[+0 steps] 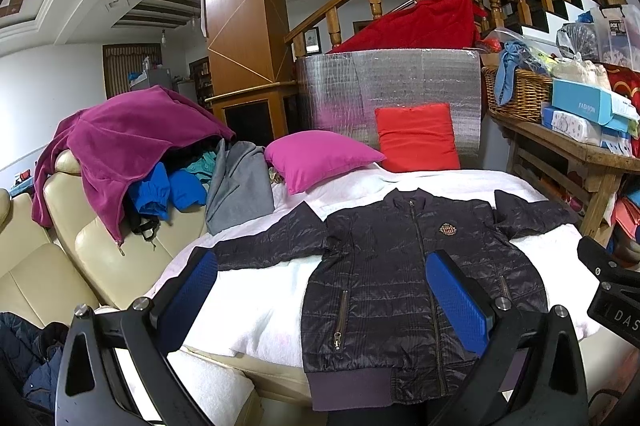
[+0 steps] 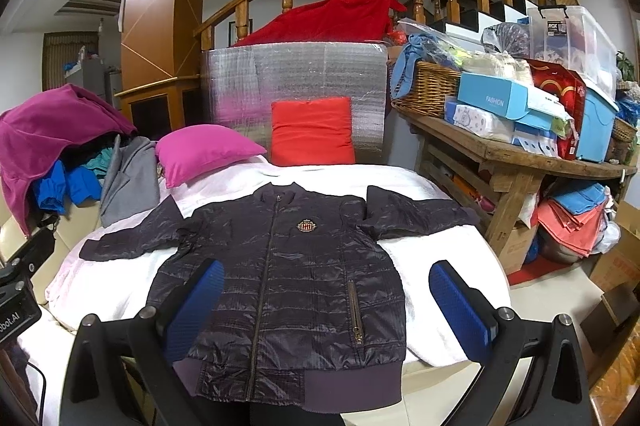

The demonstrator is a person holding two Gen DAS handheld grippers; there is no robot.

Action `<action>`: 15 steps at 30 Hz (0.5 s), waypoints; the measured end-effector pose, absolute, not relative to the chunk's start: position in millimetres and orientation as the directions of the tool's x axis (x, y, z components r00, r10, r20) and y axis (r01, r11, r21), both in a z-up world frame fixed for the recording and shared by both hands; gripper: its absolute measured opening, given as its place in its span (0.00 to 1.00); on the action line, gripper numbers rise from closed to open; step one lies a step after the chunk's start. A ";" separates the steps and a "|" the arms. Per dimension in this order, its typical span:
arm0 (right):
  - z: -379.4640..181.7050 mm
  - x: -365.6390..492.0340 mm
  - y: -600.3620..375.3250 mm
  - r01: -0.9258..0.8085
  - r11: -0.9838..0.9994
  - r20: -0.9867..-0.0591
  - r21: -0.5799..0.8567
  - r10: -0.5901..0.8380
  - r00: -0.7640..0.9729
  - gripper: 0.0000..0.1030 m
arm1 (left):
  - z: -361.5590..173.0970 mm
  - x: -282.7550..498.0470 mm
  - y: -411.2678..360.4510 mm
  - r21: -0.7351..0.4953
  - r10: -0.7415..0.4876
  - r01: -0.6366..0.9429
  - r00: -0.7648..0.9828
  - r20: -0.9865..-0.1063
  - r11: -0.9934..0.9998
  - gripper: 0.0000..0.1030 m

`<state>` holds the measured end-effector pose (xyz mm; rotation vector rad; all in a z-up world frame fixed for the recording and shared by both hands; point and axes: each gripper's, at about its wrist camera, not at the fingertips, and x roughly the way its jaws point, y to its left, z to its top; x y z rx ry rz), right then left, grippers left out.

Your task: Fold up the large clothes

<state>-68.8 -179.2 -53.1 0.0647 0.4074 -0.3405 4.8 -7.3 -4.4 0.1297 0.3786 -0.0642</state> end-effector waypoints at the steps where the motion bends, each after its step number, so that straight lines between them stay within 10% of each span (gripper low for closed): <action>1: -53.2 -70.0 -180.6 0.337 0.941 -0.399 -0.008 -0.312 0.862 1.00 | -3.5 5.7 -7.9 0.114 -0.038 0.087 0.927 -0.373 0.990 1.00; 15: -53.5 -64.8 -175.8 0.342 0.940 -0.399 -0.018 -0.321 0.859 1.00 | -4.0 9.1 -5.8 0.111 -0.040 0.088 0.927 -0.374 0.990 1.00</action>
